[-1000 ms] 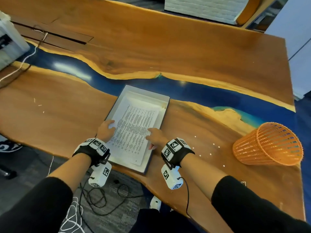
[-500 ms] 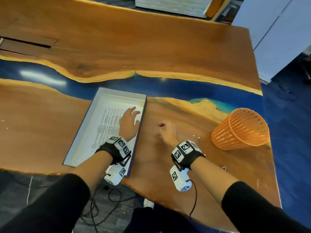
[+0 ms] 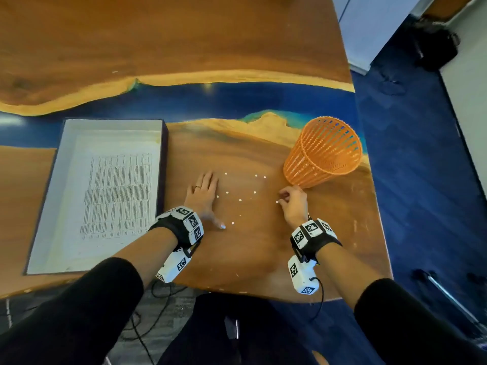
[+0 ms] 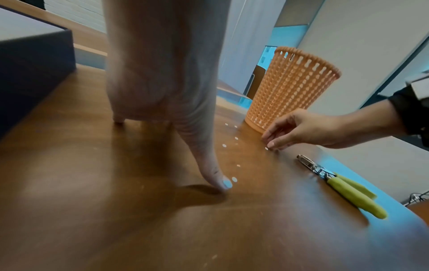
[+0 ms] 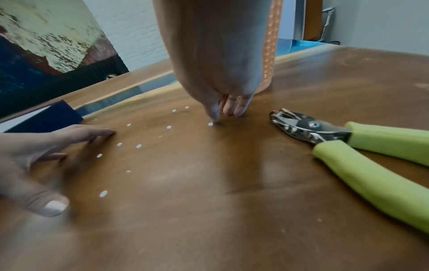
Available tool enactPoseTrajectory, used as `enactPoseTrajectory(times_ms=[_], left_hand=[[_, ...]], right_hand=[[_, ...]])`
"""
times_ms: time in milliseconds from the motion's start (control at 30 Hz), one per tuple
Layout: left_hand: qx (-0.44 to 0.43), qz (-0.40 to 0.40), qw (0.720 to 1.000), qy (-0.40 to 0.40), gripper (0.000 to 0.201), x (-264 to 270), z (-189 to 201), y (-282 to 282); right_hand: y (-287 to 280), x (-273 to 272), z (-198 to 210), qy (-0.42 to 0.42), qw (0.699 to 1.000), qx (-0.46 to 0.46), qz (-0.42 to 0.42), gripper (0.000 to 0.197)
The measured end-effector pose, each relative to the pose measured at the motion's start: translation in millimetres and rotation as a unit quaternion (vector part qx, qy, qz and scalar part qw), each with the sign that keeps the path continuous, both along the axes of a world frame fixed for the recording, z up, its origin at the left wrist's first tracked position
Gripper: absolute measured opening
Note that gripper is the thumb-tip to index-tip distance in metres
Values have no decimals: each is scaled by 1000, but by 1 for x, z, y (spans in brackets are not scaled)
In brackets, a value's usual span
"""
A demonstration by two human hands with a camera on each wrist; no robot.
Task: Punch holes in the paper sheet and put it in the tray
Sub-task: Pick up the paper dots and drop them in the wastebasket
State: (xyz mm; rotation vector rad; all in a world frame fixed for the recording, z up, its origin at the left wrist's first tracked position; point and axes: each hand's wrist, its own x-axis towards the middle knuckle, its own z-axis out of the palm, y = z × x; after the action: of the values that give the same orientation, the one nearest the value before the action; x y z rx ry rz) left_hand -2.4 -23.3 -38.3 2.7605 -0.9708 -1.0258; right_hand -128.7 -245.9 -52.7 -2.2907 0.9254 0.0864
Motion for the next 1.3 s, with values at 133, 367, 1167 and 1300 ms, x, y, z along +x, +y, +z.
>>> enactPoseTrajectory(times_ms=[133, 367, 1167, 1300], left_hand=[[42, 1, 999, -12, 151, -11, 1, -9], [58, 21, 998, -8, 152, -15, 2, -14], [71, 23, 997, -11, 150, -18, 4, -16], [68, 21, 997, -15, 149, -18, 3, -14]], right_hand=[[-7, -7, -1, -3, 1000, 11, 0, 20], [-2, -13, -3, -48, 998, 7, 41, 9], [-3, -9, -8, 20, 993, -27, 112, 12], [-1, -11, -10, 27, 992, -40, 115, 12]])
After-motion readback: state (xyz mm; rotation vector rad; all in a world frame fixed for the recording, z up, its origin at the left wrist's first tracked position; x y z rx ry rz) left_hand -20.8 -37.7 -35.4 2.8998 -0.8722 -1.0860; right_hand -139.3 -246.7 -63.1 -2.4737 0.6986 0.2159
